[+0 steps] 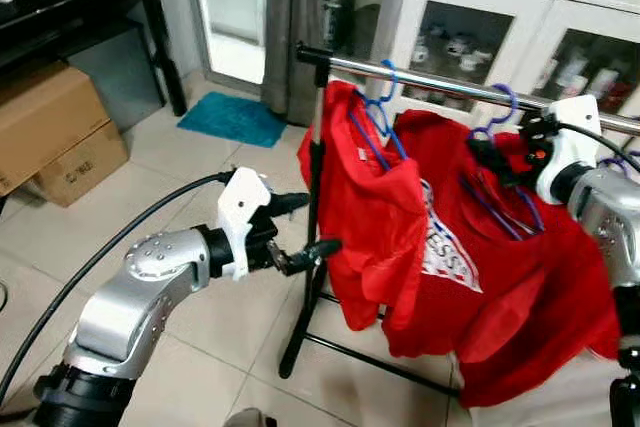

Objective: Hang hanger

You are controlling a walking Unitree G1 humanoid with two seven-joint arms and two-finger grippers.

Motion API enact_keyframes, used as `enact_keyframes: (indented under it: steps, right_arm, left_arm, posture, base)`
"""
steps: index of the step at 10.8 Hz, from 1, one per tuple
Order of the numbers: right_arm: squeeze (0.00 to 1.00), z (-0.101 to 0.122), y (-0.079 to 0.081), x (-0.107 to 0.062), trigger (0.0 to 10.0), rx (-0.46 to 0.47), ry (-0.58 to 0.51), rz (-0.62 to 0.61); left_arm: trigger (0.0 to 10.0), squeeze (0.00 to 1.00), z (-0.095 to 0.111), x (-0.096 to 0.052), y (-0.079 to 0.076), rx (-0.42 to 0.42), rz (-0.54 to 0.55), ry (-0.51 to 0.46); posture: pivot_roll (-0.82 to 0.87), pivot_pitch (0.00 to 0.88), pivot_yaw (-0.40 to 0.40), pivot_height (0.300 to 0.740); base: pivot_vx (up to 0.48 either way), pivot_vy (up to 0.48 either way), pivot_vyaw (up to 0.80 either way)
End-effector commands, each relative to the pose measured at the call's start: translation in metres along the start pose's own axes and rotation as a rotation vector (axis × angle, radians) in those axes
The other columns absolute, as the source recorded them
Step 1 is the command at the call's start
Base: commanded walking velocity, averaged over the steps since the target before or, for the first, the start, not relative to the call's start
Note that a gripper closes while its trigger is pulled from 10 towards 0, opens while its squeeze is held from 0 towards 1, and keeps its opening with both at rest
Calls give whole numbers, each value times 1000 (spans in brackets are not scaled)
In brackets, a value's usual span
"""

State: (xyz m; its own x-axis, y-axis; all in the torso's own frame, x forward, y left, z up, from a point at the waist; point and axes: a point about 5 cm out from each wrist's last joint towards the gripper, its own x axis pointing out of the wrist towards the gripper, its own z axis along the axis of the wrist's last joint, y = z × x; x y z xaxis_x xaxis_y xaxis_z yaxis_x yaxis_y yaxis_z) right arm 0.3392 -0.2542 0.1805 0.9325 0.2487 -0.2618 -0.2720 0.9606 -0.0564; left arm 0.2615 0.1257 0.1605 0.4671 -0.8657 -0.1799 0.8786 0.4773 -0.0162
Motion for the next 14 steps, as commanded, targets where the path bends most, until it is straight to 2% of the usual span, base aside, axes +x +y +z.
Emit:
enact_keyframes:
  steps: [1, 3, 6, 7, 8, 9, 12, 14]
  right_arm:
    - [0, 0, 0, 6, 10000, -15, 27, 7]
    - [0, -1, 1, 30, 10000, -4, 47, -33]
    - [0, -2, -3, 41, 10000, 17, 91, -43]
    - [0, -2, -4, 44, 4431, 21, 100, -41]
    - [0, 1, -5, 47, 2275, 55, 84, -47]
    - [0, 4, -3, 50, 1608, 82, 64, -41]
    - [0, 2, 2, 56, 0, 77, 74, -60]
    - [0, 3, 4, 58, 0, 88, 68, -78]
  left_arm:
    - [10000, 0, 5, 3, -2, 10, -39, 1]
    - [10000, 0, 6, 5, -2, 15, -74, 12]
    - [10000, 0, 6, 3, -1, 22, -73, 16]
    - [10000, 0, 6, 2, -1, 20, -74, 17]
    - [10000, 0, 6, 2, -1, 18, -77, 18]
    - [10000, 0, 6, 2, -1, 17, -81, 21]
    - [10000, 0, 5, 3, 0, 19, -86, 29]
    - [10000, 0, 5, 3, -1, 18, -94, 31]
  posture:
    - [-3, 0, -10, 740]
    - [-7, 0, 4, 740]
    - [9, 0, -11, 740]
    - [9, 0, -11, 740]
    - [9, 0, -11, 740]
    - [9, 0, -11, 740]
    - [11, 0, -3, 740]
    - [17, 0, -3, 740]
  base:
    - [0, 0, 0]
    - [0, 0, 0]
    - [0, 0, 0]
    - [0, 0, 0]
    - [0, 0, 0]
    - [0, 0, 0]
    - [0, 0, 0]
    - [0, 0, 0]
